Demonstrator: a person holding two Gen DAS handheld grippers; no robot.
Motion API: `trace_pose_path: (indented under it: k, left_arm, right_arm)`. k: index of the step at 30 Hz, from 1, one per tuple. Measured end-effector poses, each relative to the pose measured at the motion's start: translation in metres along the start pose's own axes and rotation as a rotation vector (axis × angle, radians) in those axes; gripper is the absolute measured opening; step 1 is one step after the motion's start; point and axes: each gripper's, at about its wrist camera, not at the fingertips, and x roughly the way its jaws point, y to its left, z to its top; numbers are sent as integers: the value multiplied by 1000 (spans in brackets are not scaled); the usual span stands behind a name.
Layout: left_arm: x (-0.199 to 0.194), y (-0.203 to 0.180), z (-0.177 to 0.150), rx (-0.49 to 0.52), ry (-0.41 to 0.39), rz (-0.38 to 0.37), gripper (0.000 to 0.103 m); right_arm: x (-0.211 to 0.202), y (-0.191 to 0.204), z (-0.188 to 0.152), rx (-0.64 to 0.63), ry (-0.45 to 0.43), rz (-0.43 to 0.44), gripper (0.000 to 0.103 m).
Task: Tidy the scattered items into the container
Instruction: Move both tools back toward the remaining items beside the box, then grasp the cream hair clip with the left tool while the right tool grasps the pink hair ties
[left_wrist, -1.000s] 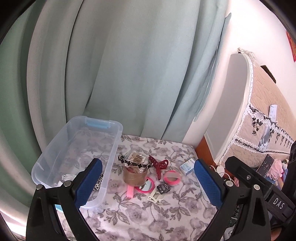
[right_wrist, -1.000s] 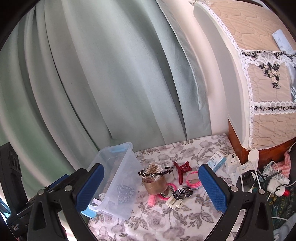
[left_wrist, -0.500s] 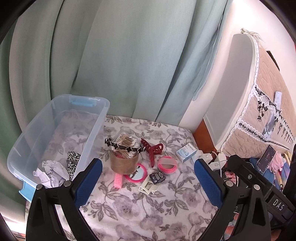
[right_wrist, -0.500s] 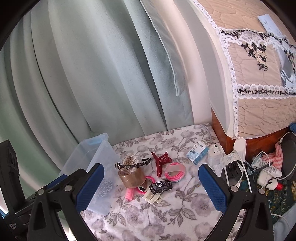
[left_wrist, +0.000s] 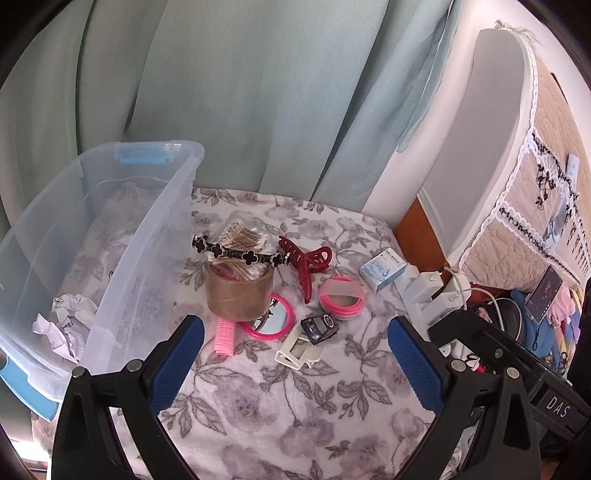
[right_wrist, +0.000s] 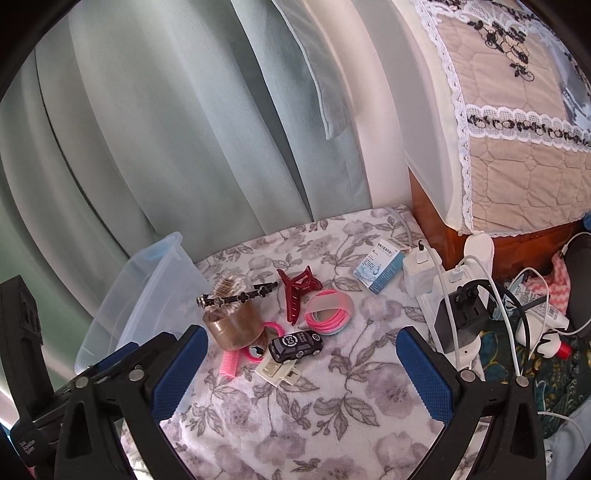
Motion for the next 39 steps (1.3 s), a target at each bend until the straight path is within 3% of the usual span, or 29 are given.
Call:
trace_pose_path:
  k: [12, 24, 39]
  left_arm:
    - [56, 16, -26, -40, 144, 48, 99]
    - [92, 33, -38, -61, 209, 87, 97]
    - [130, 10, -42, 10, 259, 20, 92]
  right_arm:
    - [48, -13, -20, -8, 140, -25, 103]
    - [93, -20, -33, 18, 252, -17, 97]
    - [131, -36, -24, 60, 287, -19, 89]
